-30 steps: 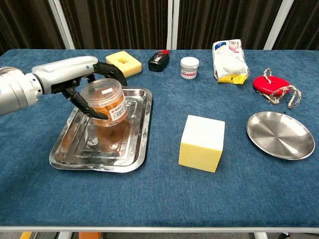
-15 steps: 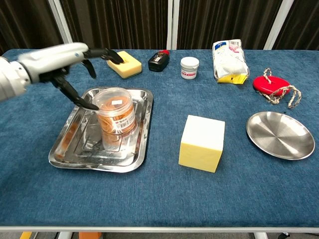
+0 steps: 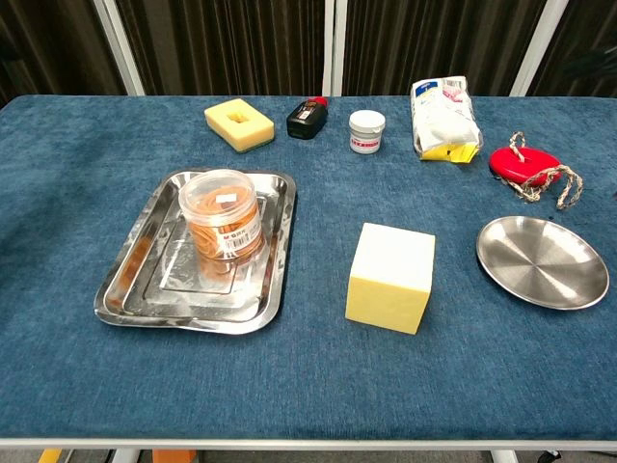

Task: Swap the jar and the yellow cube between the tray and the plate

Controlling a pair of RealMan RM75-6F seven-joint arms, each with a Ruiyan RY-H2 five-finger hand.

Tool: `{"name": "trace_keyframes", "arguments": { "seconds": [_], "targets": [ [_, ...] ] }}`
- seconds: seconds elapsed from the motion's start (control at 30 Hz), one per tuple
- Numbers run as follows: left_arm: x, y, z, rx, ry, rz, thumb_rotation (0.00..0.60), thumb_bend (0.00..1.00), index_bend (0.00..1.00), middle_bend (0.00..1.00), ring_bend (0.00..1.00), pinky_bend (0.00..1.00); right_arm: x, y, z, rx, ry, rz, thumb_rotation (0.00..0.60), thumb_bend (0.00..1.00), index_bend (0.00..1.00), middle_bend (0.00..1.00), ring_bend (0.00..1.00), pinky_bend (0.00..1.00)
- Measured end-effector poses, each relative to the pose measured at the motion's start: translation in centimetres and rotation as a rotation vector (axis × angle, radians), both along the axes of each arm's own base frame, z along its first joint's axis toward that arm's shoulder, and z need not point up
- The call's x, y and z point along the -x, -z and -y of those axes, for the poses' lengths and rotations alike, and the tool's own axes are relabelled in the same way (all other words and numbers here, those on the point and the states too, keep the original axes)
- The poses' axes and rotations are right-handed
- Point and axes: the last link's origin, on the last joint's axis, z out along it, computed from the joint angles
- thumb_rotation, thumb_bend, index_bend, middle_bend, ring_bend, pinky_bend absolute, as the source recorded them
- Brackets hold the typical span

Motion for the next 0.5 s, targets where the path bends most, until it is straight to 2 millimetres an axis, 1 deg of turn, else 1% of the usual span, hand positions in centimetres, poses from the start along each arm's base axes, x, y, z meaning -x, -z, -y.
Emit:
{"name": "trace_keyframes", "arguments": {
  "seconds": [0.13,0.17,0.27,0.4,0.5],
  "targets": [
    [1.8,-0.5,2.2,-0.018,-0.054,0.009,0.6,0.06,0.15,0.12,0.08,0.26,-3.8,2.1,-0.7,-0.116,-0.092,-0.003,0.6,0.0,0.0,0.04,0.0,0.0],
    [2.1,-0.5,2.6,-0.02,-0.061,0.012,0.6,0.06,0.15,0.12,0.08,0.26,-4.8,2.6,-1.0,-0.143,-0.119,-0.004,0.6,0.0,0.0,0.04,0.0,0.0],
    [2.7,-0.5,3.1,-0.023,-0.075,0.03,0.6,0.06,0.15,0.12,0.08,0.26,-6.8,3.8,-1.9,-0.195,-0.171,-0.006,0.6,0.0,0.0,0.04,0.0,0.0],
    [3.3,-0.7,3.4,-0.045,-0.081,0.042,0.6,0.06,0.15,0.12,0.09,0.26,-7.8,5.5,-2.9,-0.241,-0.194,-0.027,0.6,0.0,0.0,0.04,0.0,0.0],
    [3.6,-0.7,3.5,-0.046,-0.089,0.045,0.6,0.06,0.15,0.12,0.08,0.25,-8.2,7.4,-3.9,-0.275,-0.2,-0.036,0.6,0.0,0.0,0.04,0.0,0.0]
  ]
}}
